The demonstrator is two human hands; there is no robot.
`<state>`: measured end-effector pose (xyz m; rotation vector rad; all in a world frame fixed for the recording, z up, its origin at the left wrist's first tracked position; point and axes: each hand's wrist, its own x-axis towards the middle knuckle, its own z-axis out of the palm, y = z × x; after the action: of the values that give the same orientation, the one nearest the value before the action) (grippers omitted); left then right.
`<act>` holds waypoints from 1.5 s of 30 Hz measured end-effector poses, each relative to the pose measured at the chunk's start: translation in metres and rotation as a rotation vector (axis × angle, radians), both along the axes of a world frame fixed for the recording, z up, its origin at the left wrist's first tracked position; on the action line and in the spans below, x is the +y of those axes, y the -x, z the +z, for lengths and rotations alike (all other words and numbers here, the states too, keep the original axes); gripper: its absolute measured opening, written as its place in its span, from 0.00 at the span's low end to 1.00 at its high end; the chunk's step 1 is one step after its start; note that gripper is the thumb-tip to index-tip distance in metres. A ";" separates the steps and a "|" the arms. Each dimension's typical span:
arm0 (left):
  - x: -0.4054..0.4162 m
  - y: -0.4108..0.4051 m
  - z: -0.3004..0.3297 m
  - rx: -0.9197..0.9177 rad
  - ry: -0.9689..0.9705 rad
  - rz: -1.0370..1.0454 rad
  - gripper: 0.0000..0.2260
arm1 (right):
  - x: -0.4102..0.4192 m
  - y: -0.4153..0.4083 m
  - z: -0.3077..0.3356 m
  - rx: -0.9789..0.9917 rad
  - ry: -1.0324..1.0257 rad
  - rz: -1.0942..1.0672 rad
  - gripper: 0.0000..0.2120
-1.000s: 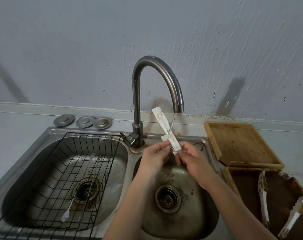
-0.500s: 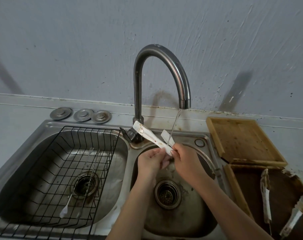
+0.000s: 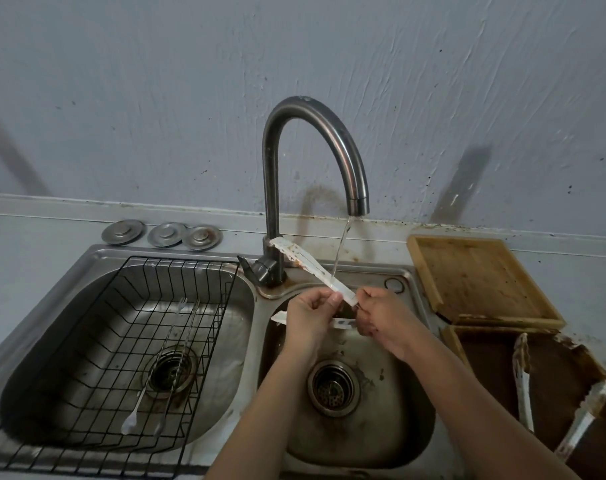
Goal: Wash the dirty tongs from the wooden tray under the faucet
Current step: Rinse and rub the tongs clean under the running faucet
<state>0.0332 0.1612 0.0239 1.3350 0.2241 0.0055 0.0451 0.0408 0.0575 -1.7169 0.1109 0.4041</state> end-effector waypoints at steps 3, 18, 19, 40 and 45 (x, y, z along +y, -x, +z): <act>-0.008 0.000 0.001 -0.013 0.034 0.010 0.12 | 0.002 0.000 0.001 -0.033 0.077 -0.045 0.18; 0.011 -0.008 0.014 0.036 0.096 -0.051 0.10 | 0.007 0.004 0.010 -0.312 0.319 0.046 0.14; 0.009 -0.008 0.013 0.059 0.154 -0.027 0.10 | 0.008 0.004 0.009 -0.395 0.436 0.072 0.13; -0.018 0.002 0.010 0.167 0.527 0.124 0.04 | -0.001 0.016 -0.005 -0.822 0.983 0.272 0.21; -0.010 0.002 0.010 0.133 0.542 0.107 0.07 | -0.008 0.019 -0.005 -0.697 0.770 0.143 0.13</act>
<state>0.0315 0.1510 0.0343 0.7832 0.3794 -0.0507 0.0262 0.0327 0.0528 -2.5391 -0.4173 -0.1910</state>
